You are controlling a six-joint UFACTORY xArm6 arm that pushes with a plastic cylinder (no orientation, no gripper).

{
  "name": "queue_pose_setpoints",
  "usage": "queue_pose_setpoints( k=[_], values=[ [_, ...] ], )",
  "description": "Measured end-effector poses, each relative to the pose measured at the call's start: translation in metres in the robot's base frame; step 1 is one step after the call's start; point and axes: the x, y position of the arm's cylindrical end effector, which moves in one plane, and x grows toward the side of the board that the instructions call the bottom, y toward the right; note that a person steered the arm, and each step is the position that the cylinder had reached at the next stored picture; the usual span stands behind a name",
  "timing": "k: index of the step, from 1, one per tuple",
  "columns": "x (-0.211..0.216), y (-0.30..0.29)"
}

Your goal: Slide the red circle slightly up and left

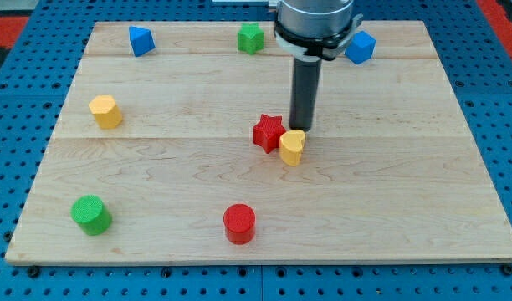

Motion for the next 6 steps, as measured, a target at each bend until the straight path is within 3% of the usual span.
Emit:
queue_pose_setpoints(
  k=[1, 2, 3, 4, 5, 6],
  values=[
    [0.058, 0.07],
    [0.167, 0.03],
    [0.194, -0.04],
    [0.149, -0.116],
    [0.11, -0.141],
    [0.142, -0.134]
  ],
)
